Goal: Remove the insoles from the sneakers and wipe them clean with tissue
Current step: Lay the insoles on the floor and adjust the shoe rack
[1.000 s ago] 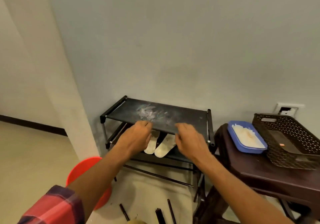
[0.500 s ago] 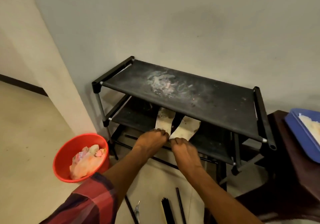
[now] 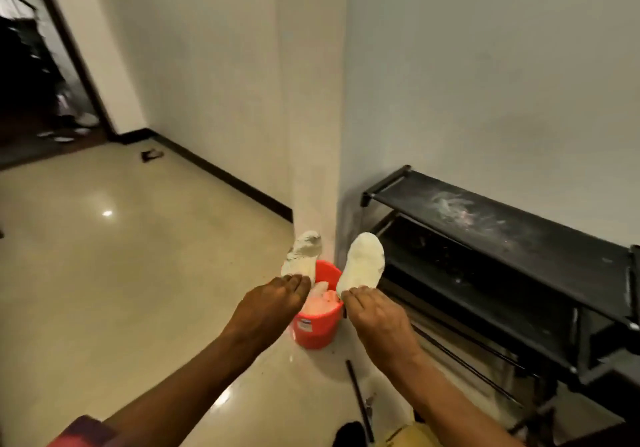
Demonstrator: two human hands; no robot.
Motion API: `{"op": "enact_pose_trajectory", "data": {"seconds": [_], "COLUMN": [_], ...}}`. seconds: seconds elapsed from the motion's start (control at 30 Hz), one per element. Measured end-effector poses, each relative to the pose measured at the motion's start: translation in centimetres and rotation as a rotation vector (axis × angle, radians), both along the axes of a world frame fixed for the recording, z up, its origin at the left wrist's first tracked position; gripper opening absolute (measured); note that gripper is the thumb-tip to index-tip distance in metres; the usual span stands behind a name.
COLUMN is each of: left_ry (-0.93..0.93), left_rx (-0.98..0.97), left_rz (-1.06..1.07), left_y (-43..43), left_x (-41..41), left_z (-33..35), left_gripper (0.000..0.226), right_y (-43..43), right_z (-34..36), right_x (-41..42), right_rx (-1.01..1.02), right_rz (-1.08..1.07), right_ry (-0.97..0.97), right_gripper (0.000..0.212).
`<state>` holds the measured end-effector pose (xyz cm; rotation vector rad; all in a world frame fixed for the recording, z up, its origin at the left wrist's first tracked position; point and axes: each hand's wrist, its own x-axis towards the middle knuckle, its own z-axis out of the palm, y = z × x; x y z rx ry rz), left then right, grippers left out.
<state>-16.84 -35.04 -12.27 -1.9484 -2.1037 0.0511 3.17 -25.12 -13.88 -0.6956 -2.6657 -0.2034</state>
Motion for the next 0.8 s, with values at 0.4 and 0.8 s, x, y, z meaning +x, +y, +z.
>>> {"op": "enact_pose_trajectory", "data": {"seconds": [0.4, 0.8], "left_ry": [-0.129, -0.267], "left_rx": [0.01, -0.328], "left_rz": [0.512, 0.685], "left_y": [-11.3, -14.9], "left_x": [-11.6, -14.2], "left_z": [-6.8, -31.7], "left_gripper": [0.042, 0.063], "right_y": [-5.3, -4.2], "right_z": [-4.1, -29.5], "right_x": [-17.6, -24.4], "right_rx": [-0.008, -0.28], "right_rz": [0.417, 0.627], "right_ry": [-0.158, -0.572], "right_gripper": [0.02, 0.02]}}
